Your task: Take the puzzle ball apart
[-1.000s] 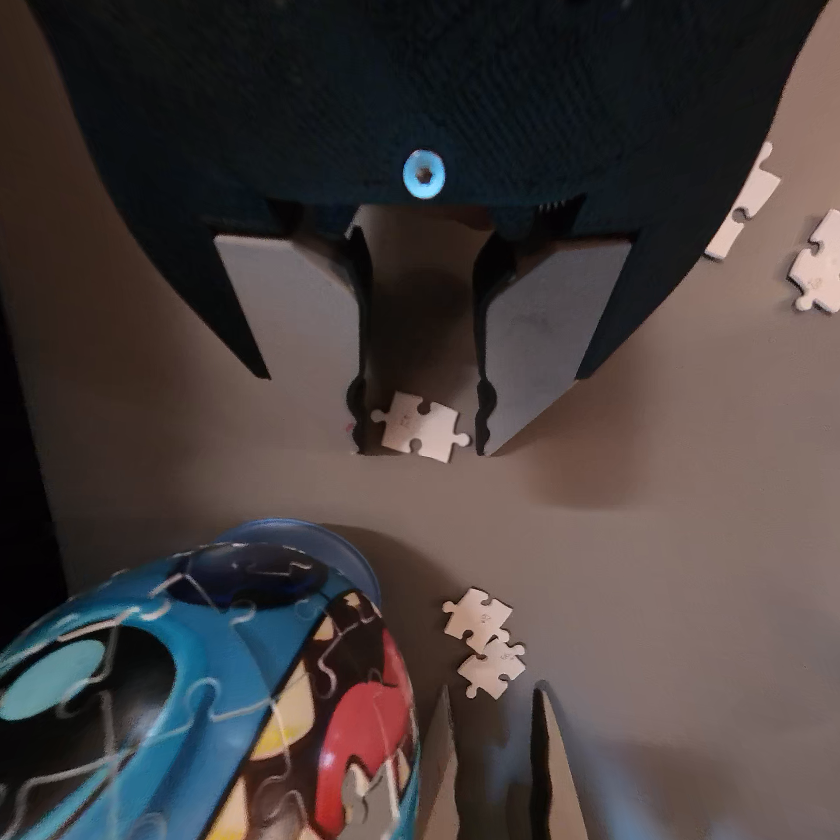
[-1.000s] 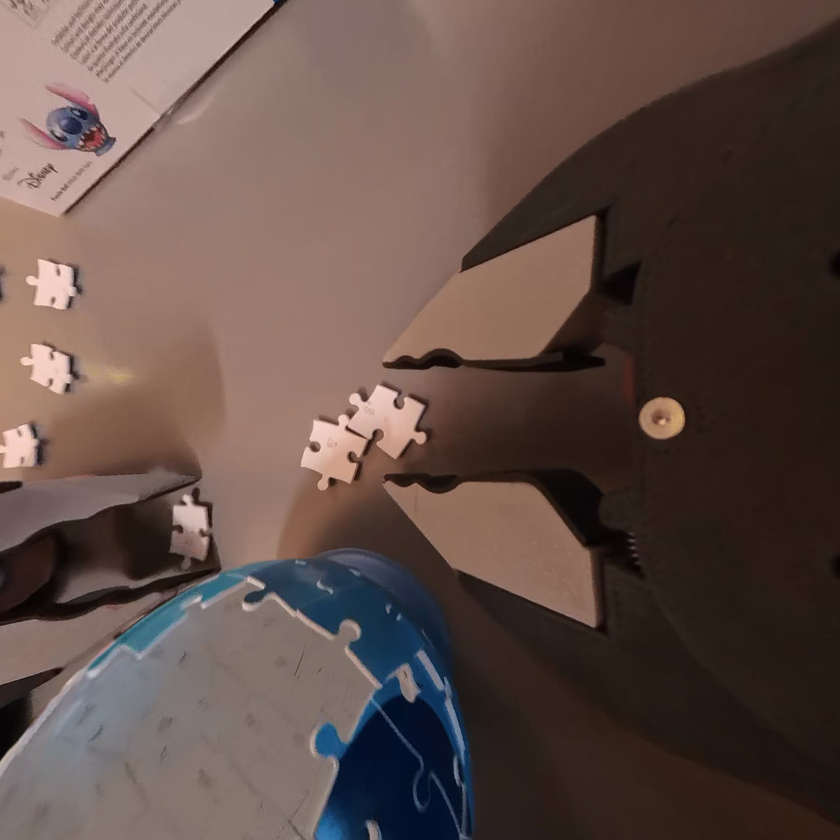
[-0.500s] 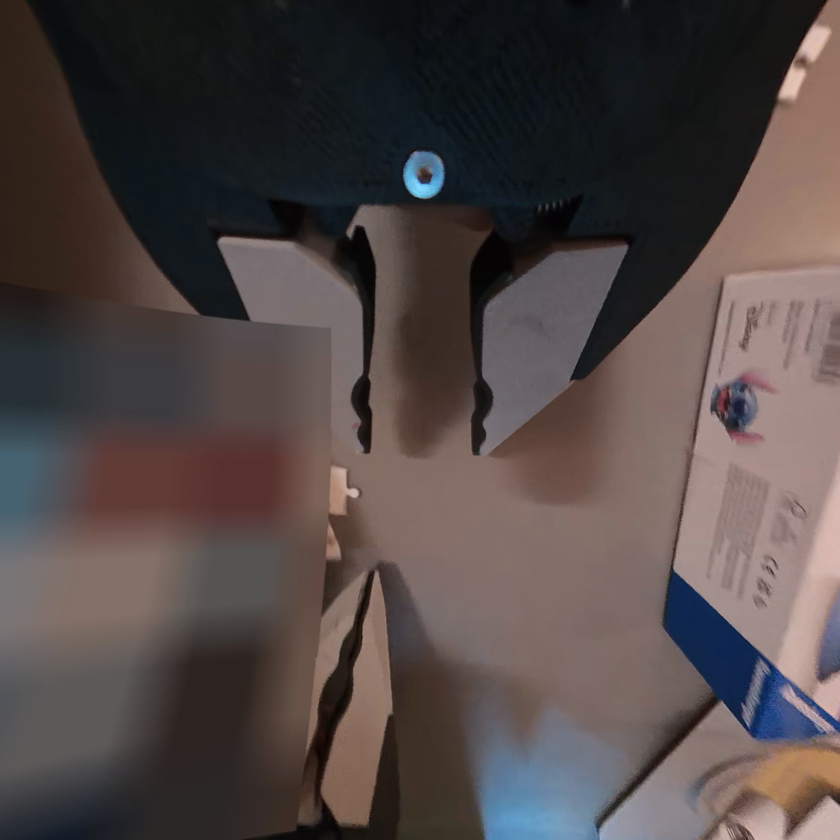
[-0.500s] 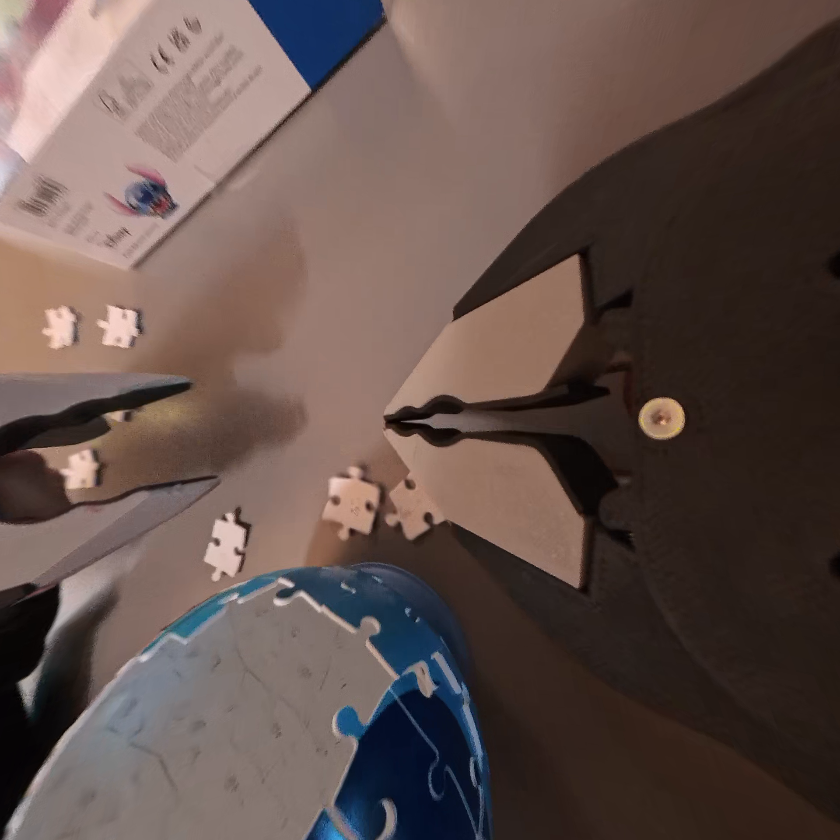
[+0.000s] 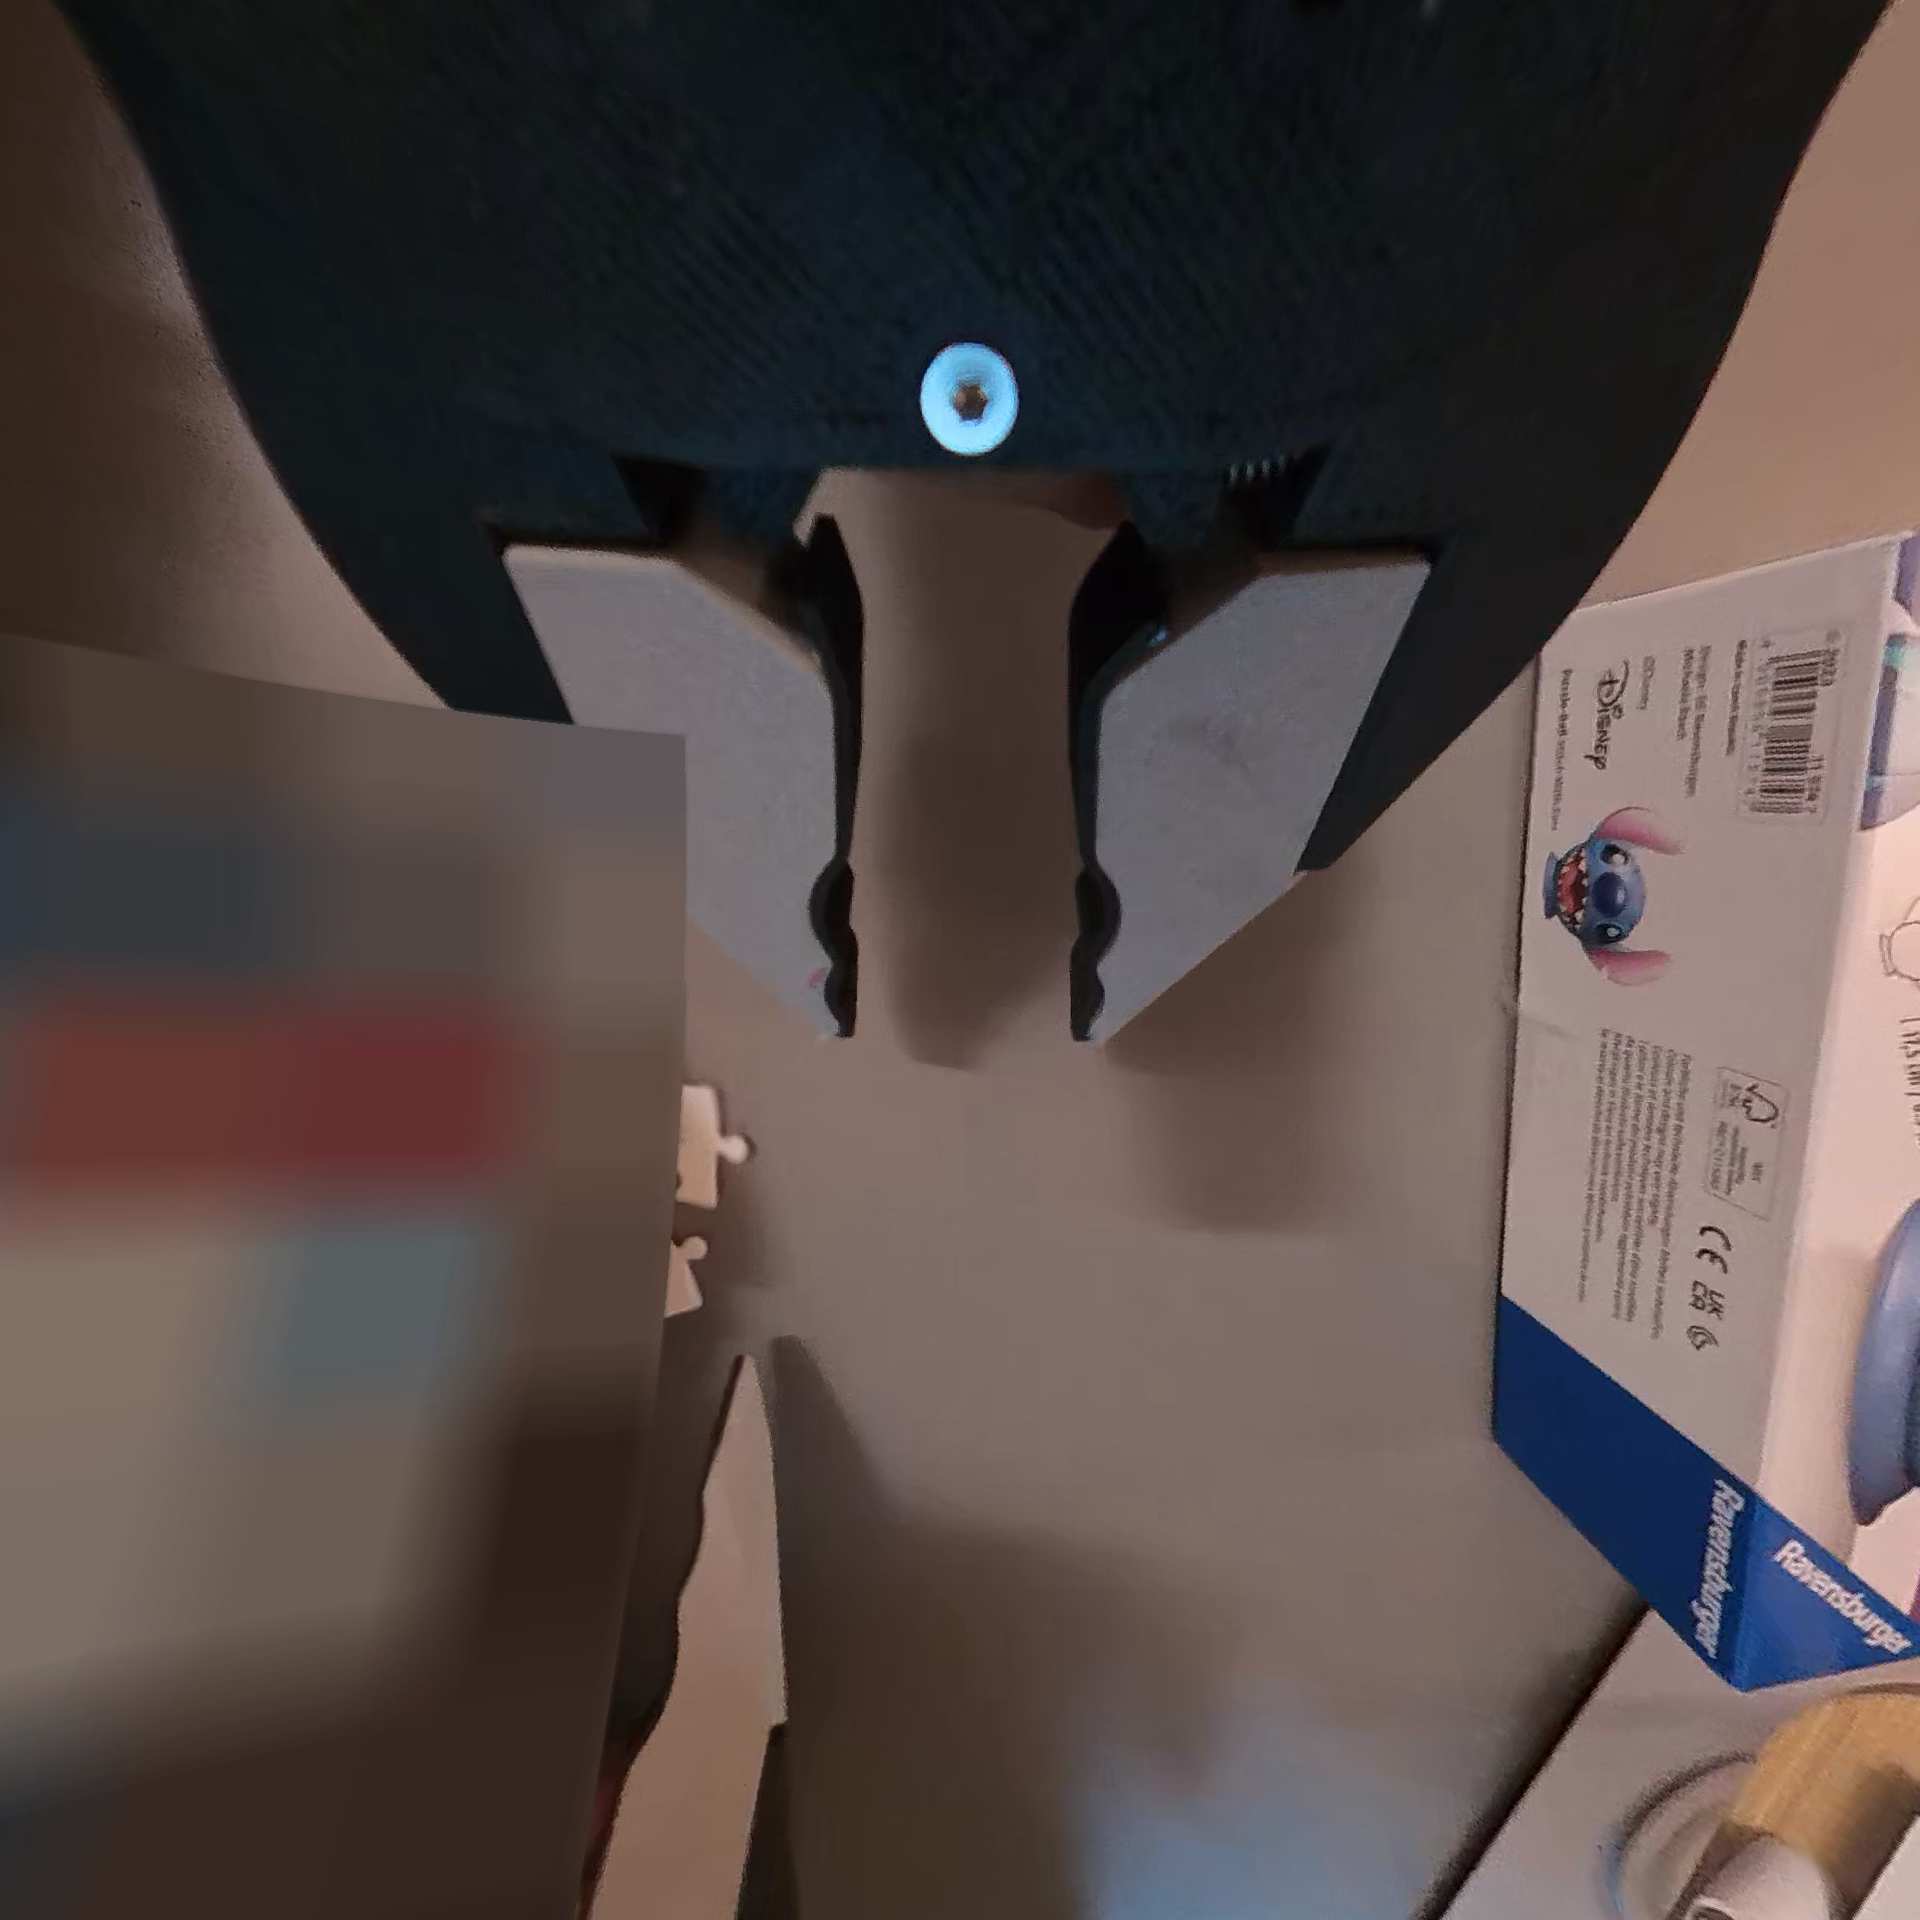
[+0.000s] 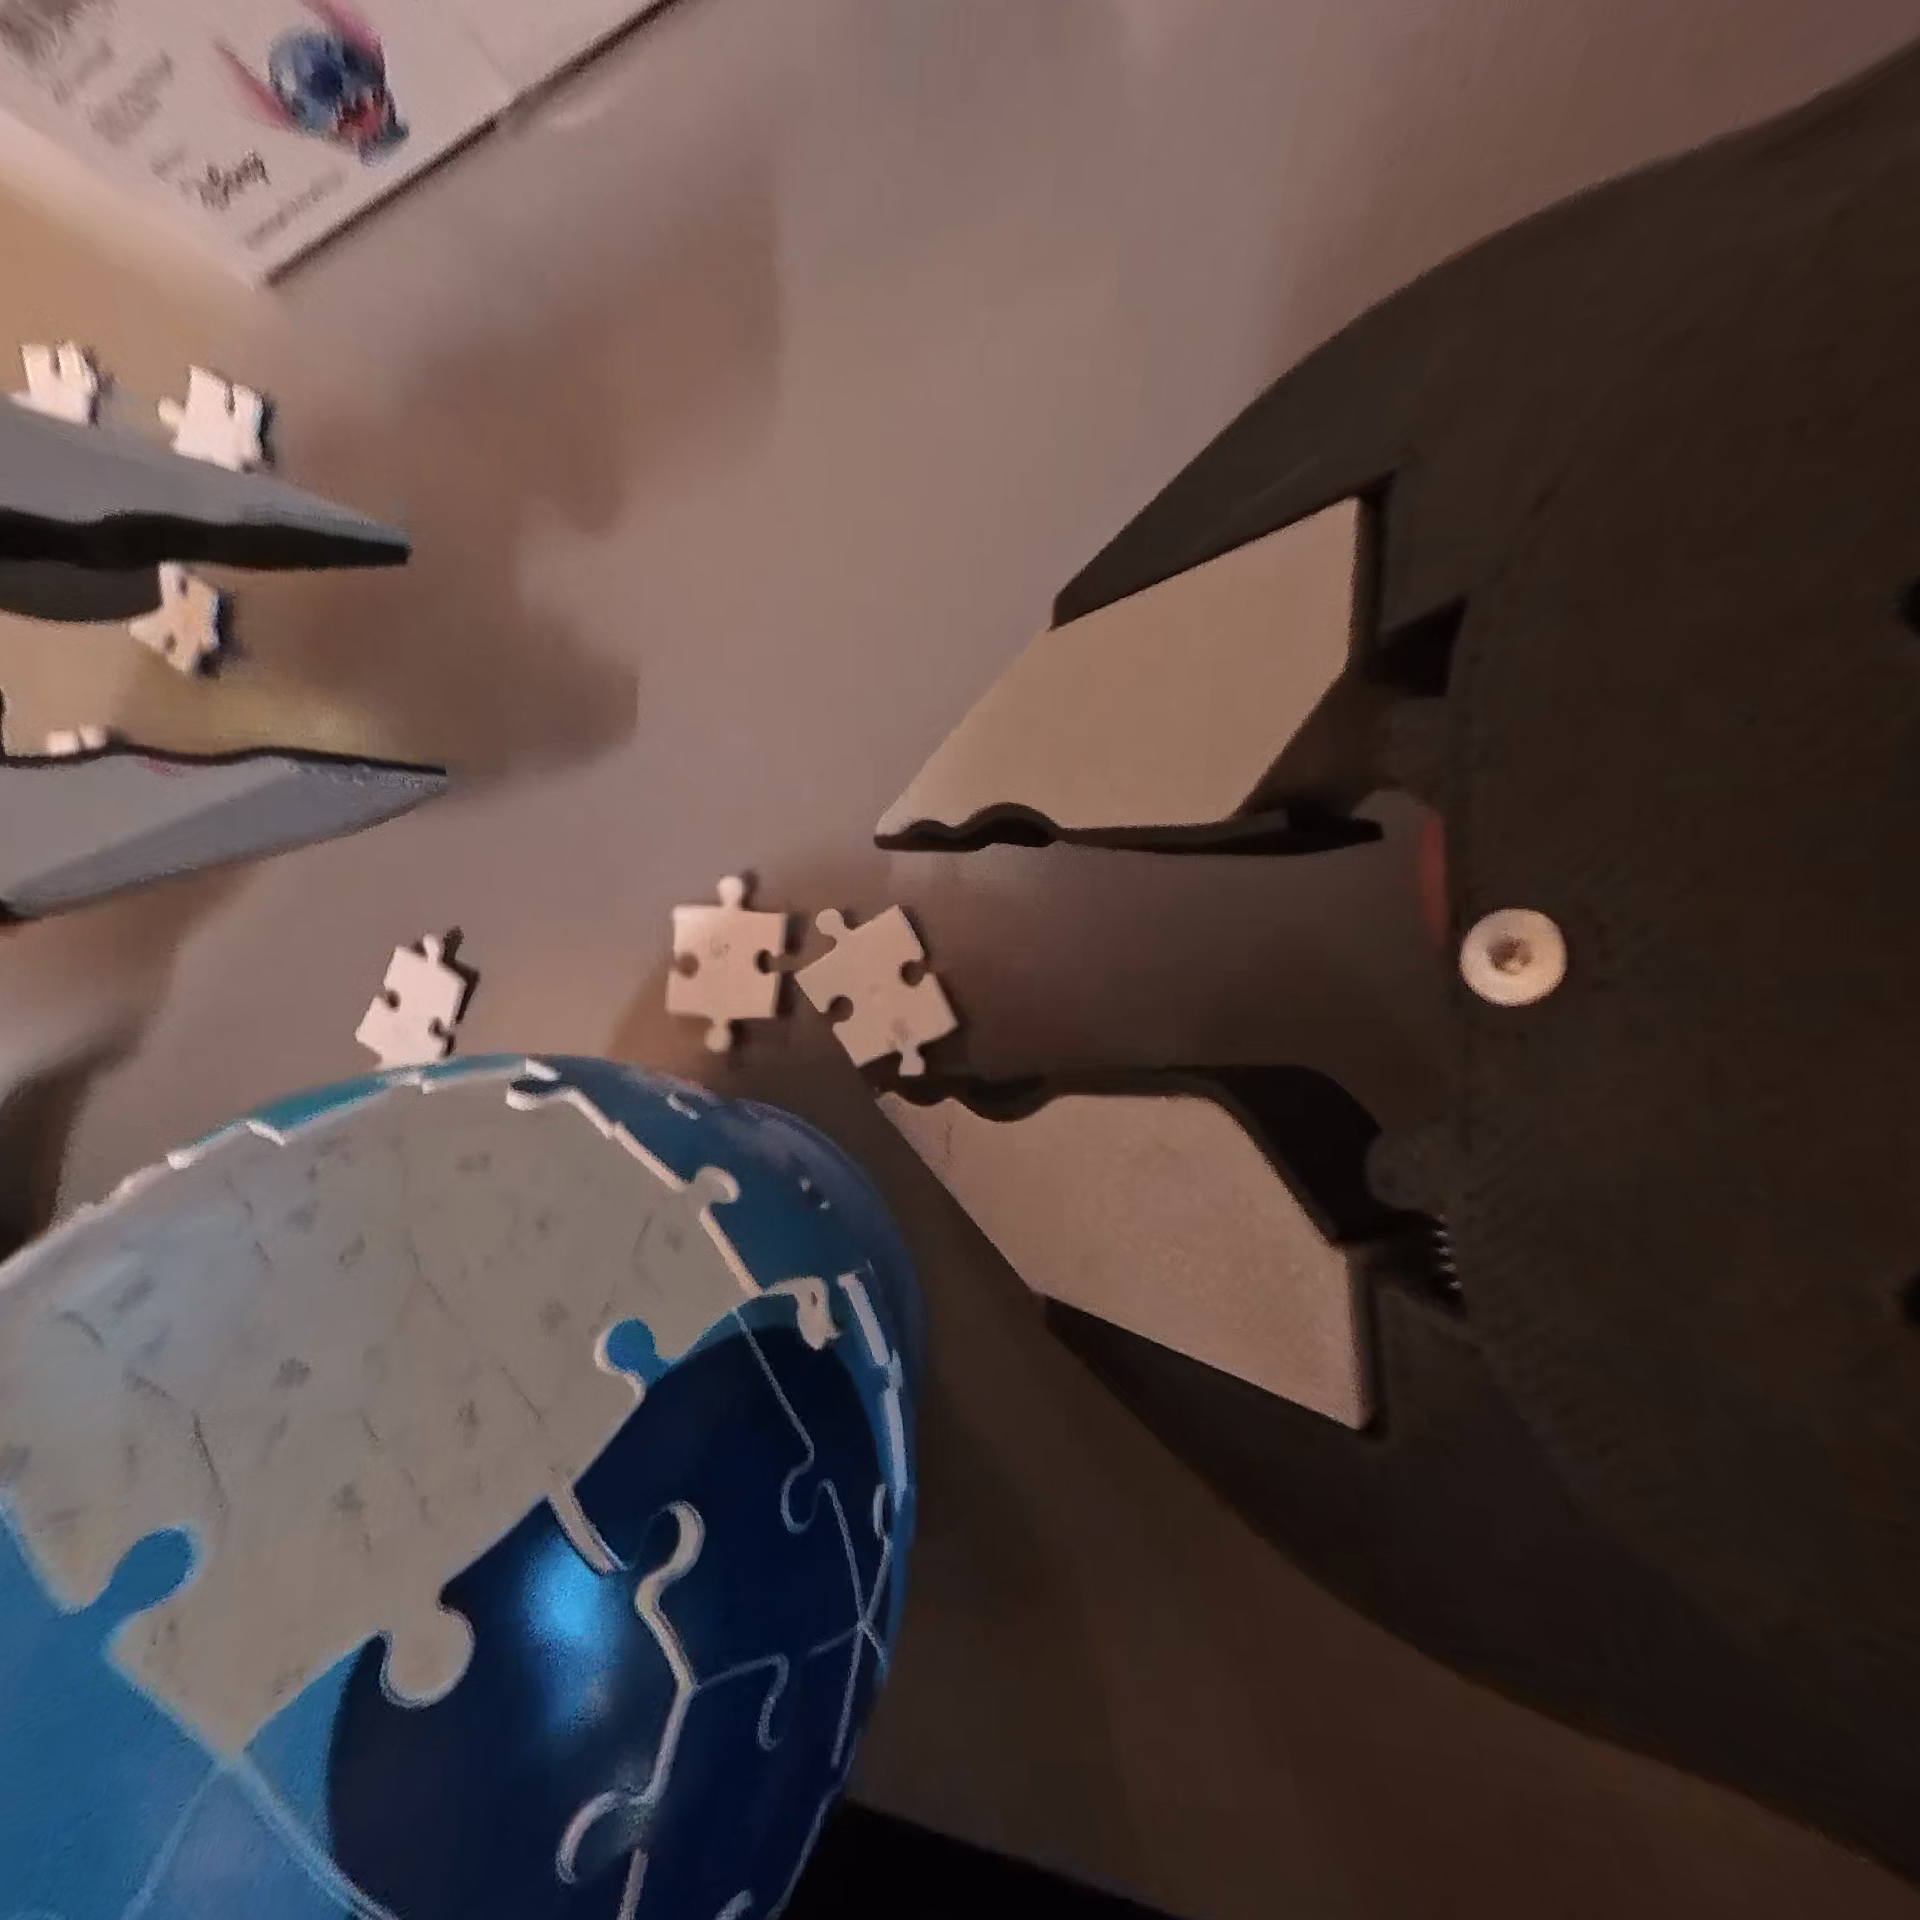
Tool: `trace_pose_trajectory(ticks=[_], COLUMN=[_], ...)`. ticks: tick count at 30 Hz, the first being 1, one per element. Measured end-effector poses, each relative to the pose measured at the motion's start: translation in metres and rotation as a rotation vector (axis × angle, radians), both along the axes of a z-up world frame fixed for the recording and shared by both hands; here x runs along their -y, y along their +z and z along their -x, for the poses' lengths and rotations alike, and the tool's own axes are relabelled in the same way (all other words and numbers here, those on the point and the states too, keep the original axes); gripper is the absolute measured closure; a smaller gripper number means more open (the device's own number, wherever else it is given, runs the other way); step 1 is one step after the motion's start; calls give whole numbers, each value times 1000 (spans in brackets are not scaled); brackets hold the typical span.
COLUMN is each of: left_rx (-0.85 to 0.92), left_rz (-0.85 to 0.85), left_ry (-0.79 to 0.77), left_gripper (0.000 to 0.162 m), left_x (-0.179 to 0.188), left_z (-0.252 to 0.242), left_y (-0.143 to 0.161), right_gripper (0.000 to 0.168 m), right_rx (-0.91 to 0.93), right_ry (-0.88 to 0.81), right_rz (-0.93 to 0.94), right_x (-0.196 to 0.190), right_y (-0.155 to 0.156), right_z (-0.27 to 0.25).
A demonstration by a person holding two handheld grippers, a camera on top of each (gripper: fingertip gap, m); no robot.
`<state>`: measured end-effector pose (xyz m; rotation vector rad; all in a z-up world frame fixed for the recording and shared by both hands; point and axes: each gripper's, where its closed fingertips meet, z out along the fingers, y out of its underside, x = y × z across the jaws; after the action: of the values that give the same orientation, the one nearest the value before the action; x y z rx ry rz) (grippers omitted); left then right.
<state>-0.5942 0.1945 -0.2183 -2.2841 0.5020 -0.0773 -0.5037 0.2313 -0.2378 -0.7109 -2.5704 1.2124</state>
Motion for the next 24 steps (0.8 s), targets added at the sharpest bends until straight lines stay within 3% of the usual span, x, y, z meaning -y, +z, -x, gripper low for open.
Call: trace_pose_trajectory(ticks=[1,6,9,23,24], left_rx=[9,45,51,87,101], left_rz=[2,42,64,50,47], left_ry=[-14,-49,-60,-66,-65], left_gripper=[123,123,123,124,124], left_x=[2,6,7,-6,-8], left_z=[-2,-10,-13,-23,-25], left_y=[-1,-15,-22,-20,-19], right_gripper=[127,128,145,150,162], right_rx=[13,41,29,-40,-50], right_ry=[30,99,145,-19,-33], right_rz=[0,-41,-38,-69,-61], right_x=[2,10,16,-11,-12], right_y=[-1,-13,-14,-13,-11], right_z=[-2,4,5,33,35])
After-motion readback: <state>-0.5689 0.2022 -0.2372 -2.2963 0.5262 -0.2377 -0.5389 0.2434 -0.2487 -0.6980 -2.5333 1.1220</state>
